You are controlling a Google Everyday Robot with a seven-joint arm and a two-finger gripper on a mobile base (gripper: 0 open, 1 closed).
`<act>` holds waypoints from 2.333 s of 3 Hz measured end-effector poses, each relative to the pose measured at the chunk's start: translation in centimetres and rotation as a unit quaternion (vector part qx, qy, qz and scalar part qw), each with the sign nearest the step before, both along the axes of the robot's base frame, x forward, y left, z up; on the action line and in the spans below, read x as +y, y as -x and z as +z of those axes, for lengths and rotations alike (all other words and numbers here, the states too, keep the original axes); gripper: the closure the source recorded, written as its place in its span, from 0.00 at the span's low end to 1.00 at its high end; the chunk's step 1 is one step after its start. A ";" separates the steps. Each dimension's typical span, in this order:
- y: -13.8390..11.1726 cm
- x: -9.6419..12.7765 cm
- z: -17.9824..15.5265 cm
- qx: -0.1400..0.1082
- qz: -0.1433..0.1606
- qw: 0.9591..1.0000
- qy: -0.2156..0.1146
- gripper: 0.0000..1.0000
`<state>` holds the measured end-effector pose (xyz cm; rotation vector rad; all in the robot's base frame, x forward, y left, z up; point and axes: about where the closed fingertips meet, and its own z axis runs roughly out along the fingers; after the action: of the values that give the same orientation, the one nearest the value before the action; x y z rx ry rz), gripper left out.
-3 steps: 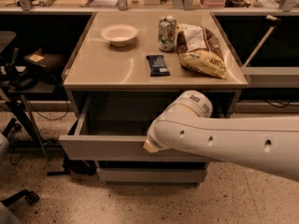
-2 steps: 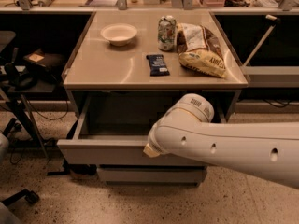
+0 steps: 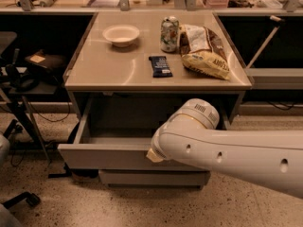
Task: Open top drawer
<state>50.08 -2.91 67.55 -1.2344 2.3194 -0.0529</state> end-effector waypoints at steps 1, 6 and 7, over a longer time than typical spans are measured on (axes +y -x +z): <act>0.1 0.1 0.1 0.000 0.000 1.000 0.000 1.00; 2.6 -0.3 0.2 -0.004 -0.015 1.000 0.004 1.00; 2.6 -0.2 0.2 -0.004 -0.015 1.000 0.004 1.00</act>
Offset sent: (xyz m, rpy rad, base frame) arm -0.6332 -0.1579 0.0349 -0.2000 -0.1341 -0.6085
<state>47.46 -3.13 67.77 -1.2004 2.3338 -0.0765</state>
